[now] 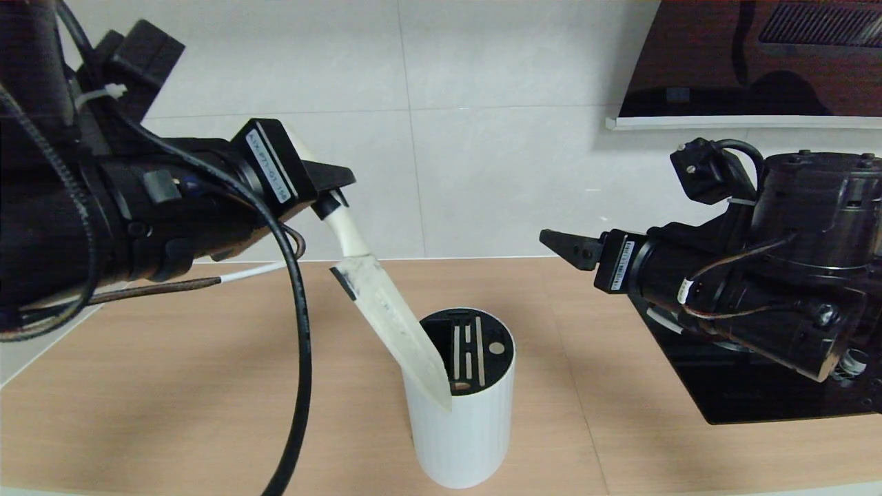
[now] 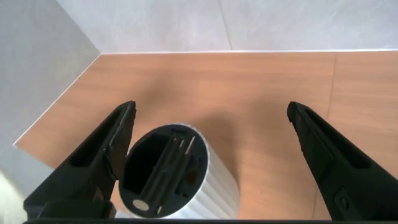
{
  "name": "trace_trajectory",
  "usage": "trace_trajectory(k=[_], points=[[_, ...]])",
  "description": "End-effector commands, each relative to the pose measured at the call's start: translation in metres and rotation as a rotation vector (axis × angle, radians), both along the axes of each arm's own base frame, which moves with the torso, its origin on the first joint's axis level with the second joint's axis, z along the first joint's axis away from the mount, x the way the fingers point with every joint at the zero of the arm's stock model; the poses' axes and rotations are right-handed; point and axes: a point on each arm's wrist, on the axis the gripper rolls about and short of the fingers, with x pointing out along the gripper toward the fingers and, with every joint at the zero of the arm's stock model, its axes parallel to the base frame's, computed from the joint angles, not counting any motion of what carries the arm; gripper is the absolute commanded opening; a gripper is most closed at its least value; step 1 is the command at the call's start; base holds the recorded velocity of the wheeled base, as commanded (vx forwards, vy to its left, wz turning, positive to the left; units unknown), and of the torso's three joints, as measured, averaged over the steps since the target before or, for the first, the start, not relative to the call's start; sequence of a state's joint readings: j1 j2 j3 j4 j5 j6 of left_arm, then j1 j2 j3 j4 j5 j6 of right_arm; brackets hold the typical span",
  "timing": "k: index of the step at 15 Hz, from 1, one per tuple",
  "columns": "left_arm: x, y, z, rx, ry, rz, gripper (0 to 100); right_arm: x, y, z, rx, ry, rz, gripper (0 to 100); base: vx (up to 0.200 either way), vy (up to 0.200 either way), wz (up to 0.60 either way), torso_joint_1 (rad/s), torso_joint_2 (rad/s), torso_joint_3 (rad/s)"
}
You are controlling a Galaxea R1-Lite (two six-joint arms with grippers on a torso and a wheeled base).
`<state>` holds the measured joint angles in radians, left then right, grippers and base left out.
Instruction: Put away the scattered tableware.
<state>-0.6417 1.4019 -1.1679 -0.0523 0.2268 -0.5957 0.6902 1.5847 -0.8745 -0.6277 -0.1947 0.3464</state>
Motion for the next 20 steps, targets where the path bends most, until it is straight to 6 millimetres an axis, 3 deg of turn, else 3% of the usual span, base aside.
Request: trace_trajectory(k=[1,3,7,11,20], points=[[0.002,-0.006,0.005,0.090,-0.052,0.073,0,0.002,-0.004,0.001,0.003,-0.003,-0.015,100,0.000,0.000,0.00,0.000,0.00,0.000],[0.002,-0.017,-0.001,0.204,-0.073,0.197,0,0.002,-0.004,0.001,0.002,-0.002,-0.017,100,0.000,0.000,0.00,0.000,0.00,0.000],[0.000,-0.039,-0.016,0.263,-0.143,0.260,0,0.004,-0.002,-0.004,-0.008,0.010,-0.017,100,0.000,0.000,0.00,0.000,0.00,0.000],[-0.007,-0.048,-0.023,0.296,-0.254,0.262,0,0.004,-0.002,-0.004,-0.008,0.010,-0.017,100,0.000,0.000,0.00,0.000,0.00,0.000],[0.005,-0.071,-0.046,0.309,-0.245,0.251,0,0.006,-0.001,-0.008,-0.017,0.022,-0.017,100,0.000,0.000,0.00,0.000,0.00,0.000]])
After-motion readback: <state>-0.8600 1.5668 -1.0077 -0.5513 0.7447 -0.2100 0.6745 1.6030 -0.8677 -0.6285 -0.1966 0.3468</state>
